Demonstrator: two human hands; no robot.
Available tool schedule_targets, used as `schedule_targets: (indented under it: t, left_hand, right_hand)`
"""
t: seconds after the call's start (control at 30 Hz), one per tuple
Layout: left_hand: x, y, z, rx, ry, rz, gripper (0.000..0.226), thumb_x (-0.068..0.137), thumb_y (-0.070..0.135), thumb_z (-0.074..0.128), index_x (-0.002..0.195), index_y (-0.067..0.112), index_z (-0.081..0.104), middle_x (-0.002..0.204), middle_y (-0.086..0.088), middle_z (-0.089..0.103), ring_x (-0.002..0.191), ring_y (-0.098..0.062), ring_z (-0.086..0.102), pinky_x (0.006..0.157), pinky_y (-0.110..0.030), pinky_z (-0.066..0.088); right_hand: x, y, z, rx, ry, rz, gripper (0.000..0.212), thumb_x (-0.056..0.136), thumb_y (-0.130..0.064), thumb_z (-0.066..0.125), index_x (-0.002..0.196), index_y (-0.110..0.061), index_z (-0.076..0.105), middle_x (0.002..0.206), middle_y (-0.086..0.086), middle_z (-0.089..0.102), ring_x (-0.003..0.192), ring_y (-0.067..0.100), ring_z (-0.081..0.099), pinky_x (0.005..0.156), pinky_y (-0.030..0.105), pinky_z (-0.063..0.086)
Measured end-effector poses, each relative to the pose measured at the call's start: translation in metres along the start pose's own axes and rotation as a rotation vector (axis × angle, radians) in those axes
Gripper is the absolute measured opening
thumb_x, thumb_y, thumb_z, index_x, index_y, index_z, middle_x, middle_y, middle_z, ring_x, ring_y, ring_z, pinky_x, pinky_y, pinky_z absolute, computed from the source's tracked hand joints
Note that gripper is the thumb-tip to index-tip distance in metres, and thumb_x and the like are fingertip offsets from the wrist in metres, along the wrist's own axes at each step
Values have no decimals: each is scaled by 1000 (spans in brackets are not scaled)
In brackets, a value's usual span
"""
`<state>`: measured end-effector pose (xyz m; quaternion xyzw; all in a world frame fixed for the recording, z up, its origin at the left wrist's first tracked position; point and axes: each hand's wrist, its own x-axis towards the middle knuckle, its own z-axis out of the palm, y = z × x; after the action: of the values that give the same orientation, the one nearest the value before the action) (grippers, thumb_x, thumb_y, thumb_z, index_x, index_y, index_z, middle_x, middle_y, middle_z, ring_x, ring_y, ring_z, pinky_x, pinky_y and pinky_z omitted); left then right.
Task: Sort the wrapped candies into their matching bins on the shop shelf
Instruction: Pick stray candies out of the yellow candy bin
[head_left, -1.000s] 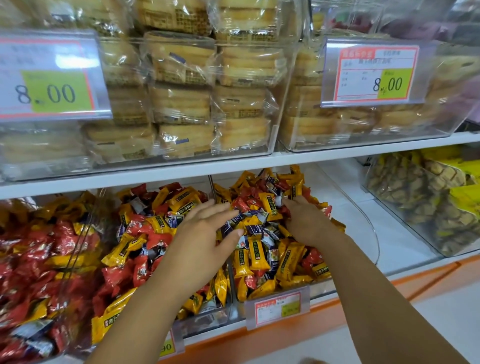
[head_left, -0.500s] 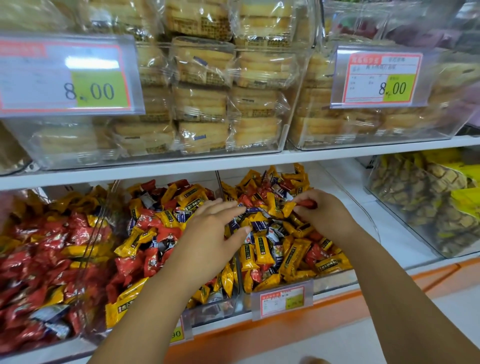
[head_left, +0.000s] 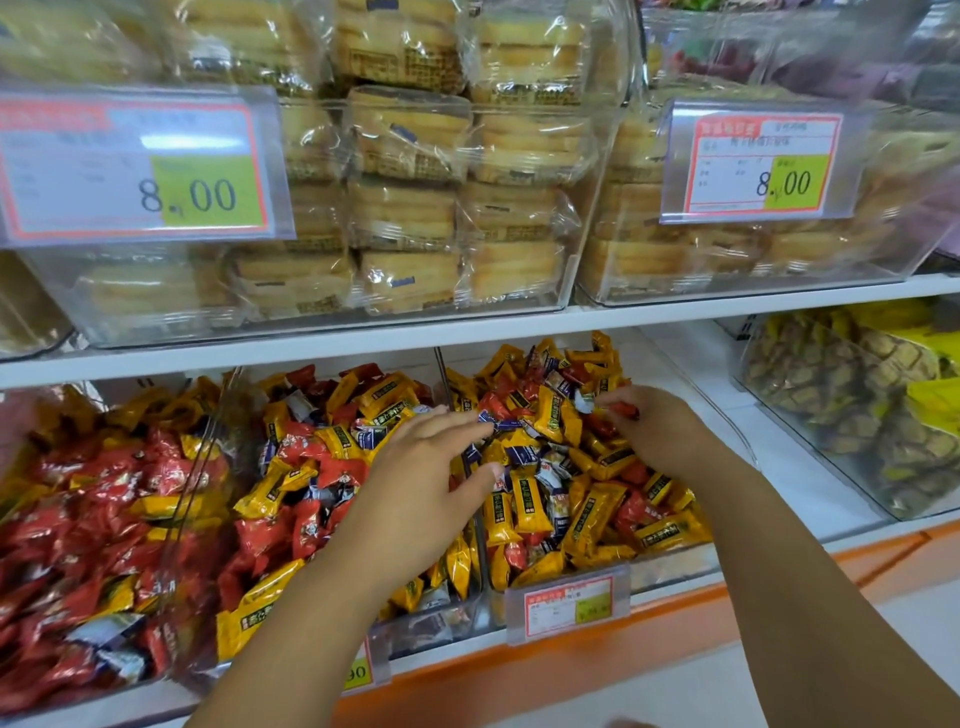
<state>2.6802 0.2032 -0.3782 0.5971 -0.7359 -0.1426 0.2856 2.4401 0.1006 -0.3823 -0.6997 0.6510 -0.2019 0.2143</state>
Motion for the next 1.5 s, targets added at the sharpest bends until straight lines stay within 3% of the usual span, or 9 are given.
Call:
schedule_targets:
  t: [0.1, 0.23, 0.37, 0.77, 0.93, 1.0, 1.1, 1.3, 1.5]
  left_hand:
    - [3, -1, 1, 1, 3, 4, 45, 93, 47, 50, 137, 40, 45, 146, 23, 35, 141, 1, 15, 113, -20, 6]
    - [4, -1, 3, 1, 9, 5, 45, 93, 47, 50, 137, 40, 45, 146, 24, 35, 141, 2, 15, 114, -20, 6]
    - [3, -2, 2, 3, 7, 14, 45, 93, 47, 49, 137, 40, 44, 146, 25, 34, 140, 2, 15, 111, -16, 4]
    - [-51, -39, -70, 90, 135, -51, 46, 94, 41, 53, 139, 32, 47, 148, 14, 37, 141, -4, 20, 115, -21, 13]
    - [-101, -100, -131, 225, 253, -253, 44, 93, 32, 58, 135, 23, 54, 142, 6, 48, 134, -12, 36, 107, -16, 19]
    - [-116, -121, -149, 233, 274, -324, 43, 92, 29, 60, 133, 22, 56, 140, 4, 51, 131, -13, 42, 106, -17, 24]
    - [-129, -140, -166, 218, 311, -391, 40, 92, 27, 61, 131, 20, 58, 138, 1, 53, 130, -16, 45, 106, -21, 28]
    - [-121, -133, -161, 186, 306, -339, 41, 93, 28, 60, 133, 20, 56, 141, 1, 50, 132, -16, 41, 108, -24, 28]
    - [-85, -80, -120, 131, 184, -165, 40, 94, 30, 57, 133, 27, 55, 142, 9, 48, 132, -11, 39, 111, -23, 26]
  right_hand:
    - [1, -3, 12, -207, -136, -55, 38, 94, -20, 56, 131, -28, 55, 124, 4, 60, 110, 24, 56, 76, 25, 39]
    - [1, -5, 23, -263, -39, -72, 18, 89, -18, 58, 105, -19, 65, 98, 6, 66, 94, 24, 60, 66, 28, 43]
    - [-2, -3, 10, 32, -18, -19, 8, 88, -23, 65, 89, -15, 67, 81, 1, 63, 77, 18, 58, 59, 26, 39]
    - [-71, -132, 28, 244, -147, -419, 20, 93, -27, 60, 107, -42, 60, 101, -17, 57, 83, -3, 55, 63, 10, 38]
    - [-74, -224, 91, 280, -277, -570, 18, 92, -20, 62, 105, -32, 65, 77, -17, 58, 62, -8, 54, 55, 9, 38]
    - [-69, -257, 115, 269, -320, -592, 21, 94, -22, 60, 114, -25, 64, 86, -15, 61, 70, -8, 56, 59, 10, 39]
    - [-57, -300, 145, 133, -344, -567, 49, 92, -37, 60, 138, -28, 46, 118, 3, 62, 107, 20, 58, 93, 29, 45]
    - [-52, -287, 138, 195, -362, -547, 46, 92, -23, 62, 134, -36, 49, 138, 3, 51, 120, 27, 54, 102, 40, 46]
    - [-78, -166, 53, 217, -148, -420, 31, 99, -12, 47, 117, -31, 64, 109, -11, 58, 93, -1, 57, 59, 4, 41]
